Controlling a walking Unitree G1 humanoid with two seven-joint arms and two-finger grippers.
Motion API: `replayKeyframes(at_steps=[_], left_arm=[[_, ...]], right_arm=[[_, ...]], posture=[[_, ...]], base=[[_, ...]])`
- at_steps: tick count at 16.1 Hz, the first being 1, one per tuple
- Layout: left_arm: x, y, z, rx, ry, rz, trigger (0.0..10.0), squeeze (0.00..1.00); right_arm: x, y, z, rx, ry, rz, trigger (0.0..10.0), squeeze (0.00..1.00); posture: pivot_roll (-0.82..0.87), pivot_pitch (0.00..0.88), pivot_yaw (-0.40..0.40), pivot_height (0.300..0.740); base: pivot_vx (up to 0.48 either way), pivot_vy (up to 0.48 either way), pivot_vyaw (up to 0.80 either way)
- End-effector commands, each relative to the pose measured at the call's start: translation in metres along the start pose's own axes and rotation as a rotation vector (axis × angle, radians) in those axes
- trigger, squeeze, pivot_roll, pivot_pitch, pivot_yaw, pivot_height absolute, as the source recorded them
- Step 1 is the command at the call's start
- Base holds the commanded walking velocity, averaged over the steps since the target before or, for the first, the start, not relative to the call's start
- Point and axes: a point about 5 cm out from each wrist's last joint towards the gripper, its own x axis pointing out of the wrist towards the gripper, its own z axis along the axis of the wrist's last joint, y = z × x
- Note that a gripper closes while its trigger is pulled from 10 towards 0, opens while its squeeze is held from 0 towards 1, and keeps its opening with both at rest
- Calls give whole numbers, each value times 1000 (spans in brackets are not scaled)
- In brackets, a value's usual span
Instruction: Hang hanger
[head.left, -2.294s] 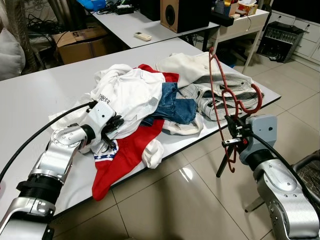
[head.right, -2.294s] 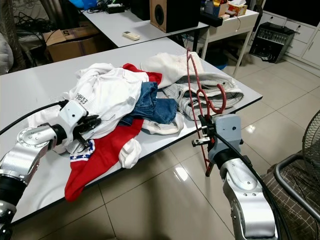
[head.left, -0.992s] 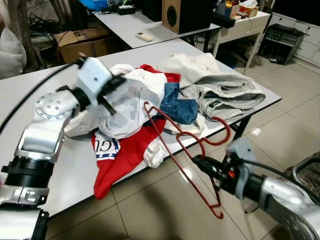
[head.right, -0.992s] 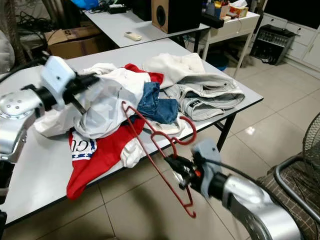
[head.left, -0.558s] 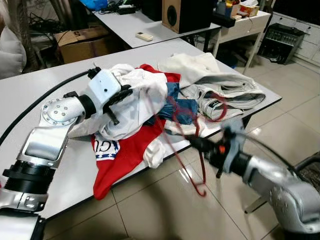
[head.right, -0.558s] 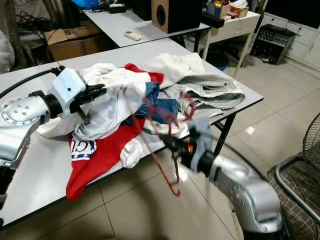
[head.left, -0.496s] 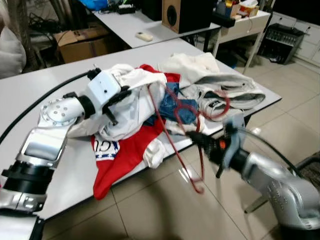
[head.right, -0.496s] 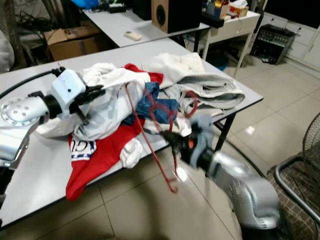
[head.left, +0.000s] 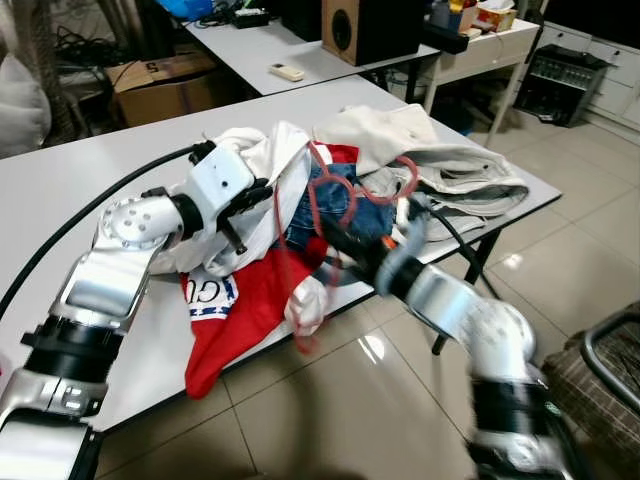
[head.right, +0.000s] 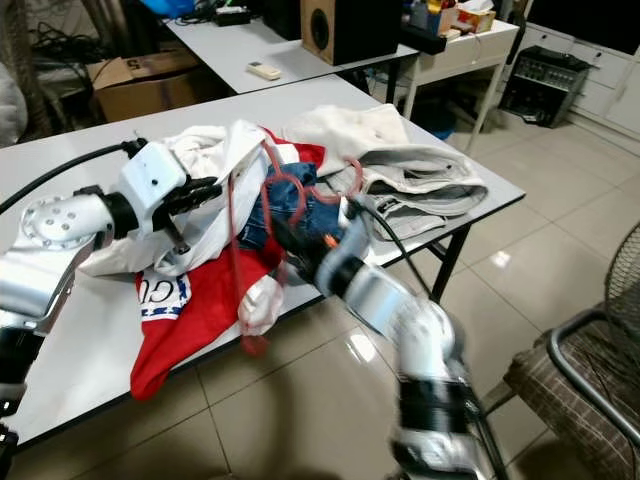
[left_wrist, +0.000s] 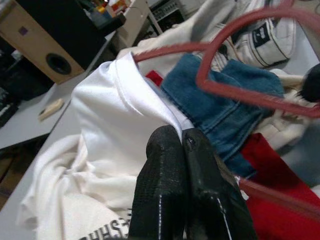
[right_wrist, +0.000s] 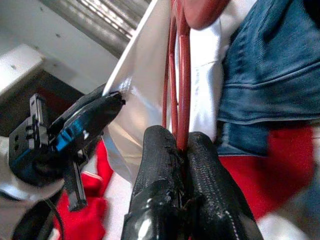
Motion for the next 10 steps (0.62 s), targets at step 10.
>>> replayKeyframes(at_steps=[10], left_arm=[[-7,-23,-3,-77,53,-252,1765,0]], right_arm=[[51,9,17,427,-251,-35,10000,0]], posture=[[-33,28,54,740]], base=[[0,0,0]])
